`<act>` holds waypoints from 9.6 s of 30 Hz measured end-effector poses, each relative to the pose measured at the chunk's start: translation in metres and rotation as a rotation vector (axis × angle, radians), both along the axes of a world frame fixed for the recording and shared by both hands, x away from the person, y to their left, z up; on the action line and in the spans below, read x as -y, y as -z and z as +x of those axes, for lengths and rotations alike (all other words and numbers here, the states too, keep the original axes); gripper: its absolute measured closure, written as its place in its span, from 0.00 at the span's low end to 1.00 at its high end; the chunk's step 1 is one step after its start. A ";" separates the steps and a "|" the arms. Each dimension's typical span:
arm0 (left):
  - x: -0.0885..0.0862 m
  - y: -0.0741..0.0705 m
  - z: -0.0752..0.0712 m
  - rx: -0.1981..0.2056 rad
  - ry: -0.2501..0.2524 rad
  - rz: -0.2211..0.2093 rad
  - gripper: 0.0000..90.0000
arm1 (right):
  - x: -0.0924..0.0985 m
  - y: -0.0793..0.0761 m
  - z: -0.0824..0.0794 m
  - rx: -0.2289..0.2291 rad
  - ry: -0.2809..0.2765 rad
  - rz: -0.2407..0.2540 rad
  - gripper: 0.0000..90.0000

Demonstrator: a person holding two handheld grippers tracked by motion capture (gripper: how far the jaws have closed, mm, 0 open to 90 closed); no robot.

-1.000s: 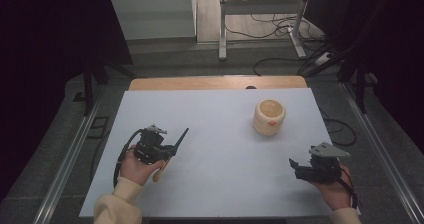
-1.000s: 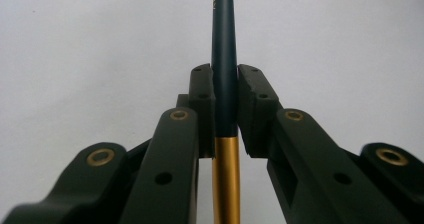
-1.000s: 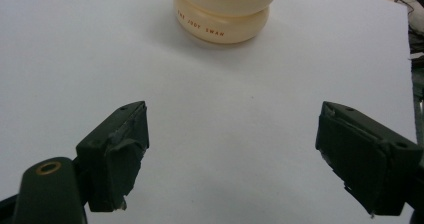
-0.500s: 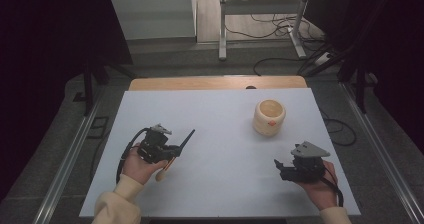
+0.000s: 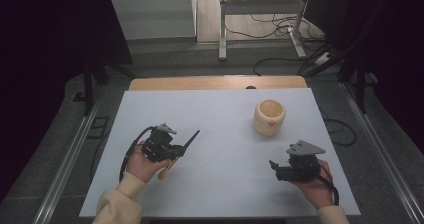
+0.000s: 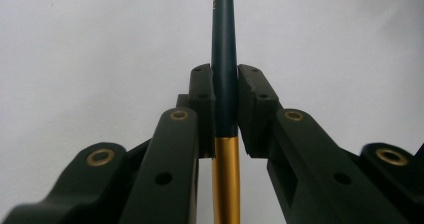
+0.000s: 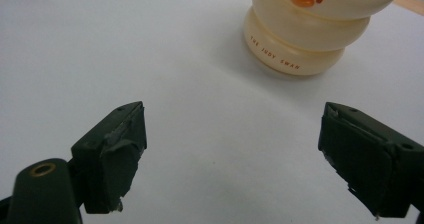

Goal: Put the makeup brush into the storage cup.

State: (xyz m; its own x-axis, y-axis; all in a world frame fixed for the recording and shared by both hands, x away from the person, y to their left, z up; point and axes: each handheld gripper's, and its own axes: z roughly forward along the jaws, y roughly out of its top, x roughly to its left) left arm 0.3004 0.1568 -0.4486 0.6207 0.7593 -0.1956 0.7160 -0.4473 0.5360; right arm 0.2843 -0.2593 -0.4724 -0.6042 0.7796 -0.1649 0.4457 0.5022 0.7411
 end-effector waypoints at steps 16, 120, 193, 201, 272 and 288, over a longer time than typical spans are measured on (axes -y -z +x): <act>0.004 0.001 0.001 0.003 0.020 0.006 0.88 | 0.005 0.002 0.005 -0.048 0.006 0.065 0.12; 0.102 0.007 0.002 -0.003 0.314 0.072 0.88 | -0.085 0.012 -0.005 0.097 -0.230 -0.191 0.12; 0.120 0.012 -0.004 0.107 0.362 0.085 0.67 | -0.139 0.023 -0.032 0.337 -0.600 -0.590 0.88; 0.112 0.006 -0.002 0.189 0.292 0.078 0.48 | -0.138 0.023 -0.032 0.331 -0.619 -0.593 0.89; 0.017 0.045 -0.008 -0.109 -0.170 -0.631 0.25 | -0.116 -0.001 -0.023 0.361 -0.431 -0.357 0.89; 0.040 0.056 -0.010 -0.095 -0.143 -0.801 0.27 | -0.120 -0.001 -0.025 0.364 -0.424 -0.313 0.89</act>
